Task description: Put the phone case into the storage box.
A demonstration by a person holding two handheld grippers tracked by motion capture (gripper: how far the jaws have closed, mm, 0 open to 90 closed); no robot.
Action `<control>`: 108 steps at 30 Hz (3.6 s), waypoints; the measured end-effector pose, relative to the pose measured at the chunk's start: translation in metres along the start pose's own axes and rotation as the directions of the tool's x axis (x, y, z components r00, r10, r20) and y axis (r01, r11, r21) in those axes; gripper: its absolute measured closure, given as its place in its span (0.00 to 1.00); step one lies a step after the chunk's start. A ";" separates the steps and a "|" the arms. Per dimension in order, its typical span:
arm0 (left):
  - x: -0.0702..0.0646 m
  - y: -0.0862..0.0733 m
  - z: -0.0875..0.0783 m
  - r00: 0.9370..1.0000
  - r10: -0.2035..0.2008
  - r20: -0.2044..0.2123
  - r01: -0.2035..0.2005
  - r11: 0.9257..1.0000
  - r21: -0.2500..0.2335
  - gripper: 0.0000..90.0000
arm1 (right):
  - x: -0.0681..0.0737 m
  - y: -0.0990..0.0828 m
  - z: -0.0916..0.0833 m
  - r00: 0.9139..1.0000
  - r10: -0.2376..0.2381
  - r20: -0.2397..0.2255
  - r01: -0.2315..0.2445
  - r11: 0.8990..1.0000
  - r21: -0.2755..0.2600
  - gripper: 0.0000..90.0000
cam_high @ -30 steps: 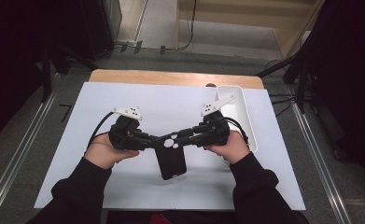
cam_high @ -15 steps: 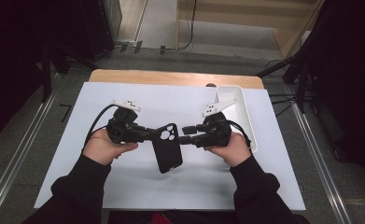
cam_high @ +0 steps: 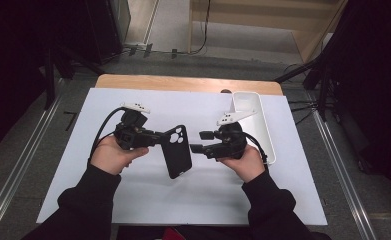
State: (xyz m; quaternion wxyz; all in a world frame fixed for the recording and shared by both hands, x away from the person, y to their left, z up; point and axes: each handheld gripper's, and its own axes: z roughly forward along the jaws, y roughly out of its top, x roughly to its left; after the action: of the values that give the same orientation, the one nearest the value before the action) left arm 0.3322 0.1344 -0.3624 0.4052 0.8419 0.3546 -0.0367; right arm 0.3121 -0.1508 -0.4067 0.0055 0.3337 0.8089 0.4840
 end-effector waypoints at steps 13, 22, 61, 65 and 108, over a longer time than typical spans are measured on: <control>0.005 0.001 -0.007 0.998 -0.044 -0.041 0.042 0.998 -0.044 0.88 | 0.004 -0.005 0.010 0.999 0.002 0.036 0.000 0.998 -0.055 0.07; 0.007 0.001 -0.009 0.995 -0.071 -0.062 0.067 0.996 -0.066 0.88 | 0.010 -0.009 0.019 0.988 0.016 0.151 -0.003 0.996 -0.087 0.00; -0.013 -0.006 -0.005 0.997 -0.066 -0.042 0.063 0.997 -0.053 0.88 | 0.057 -0.004 0.053 0.962 0.044 0.270 -0.006 0.990 -0.140 0.00; -0.015 -0.007 -0.006 0.997 -0.066 -0.044 0.064 0.996 -0.057 0.88 | 0.058 -0.003 0.055 0.962 0.043 0.271 -0.004 0.990 -0.141 0.00; -0.027 -0.010 -0.004 0.999 -0.041 -0.019 0.039 0.993 -0.113 0.79 | 0.054 -0.001 0.056 0.964 0.018 0.265 0.016 0.992 -0.126 0.12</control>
State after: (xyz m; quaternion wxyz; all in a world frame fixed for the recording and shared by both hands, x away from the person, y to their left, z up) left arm 0.3046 0.1264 -0.3565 0.4473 0.8108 0.3772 -0.0158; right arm 0.2887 -0.0782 -0.4201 0.1351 0.3949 0.7682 0.4855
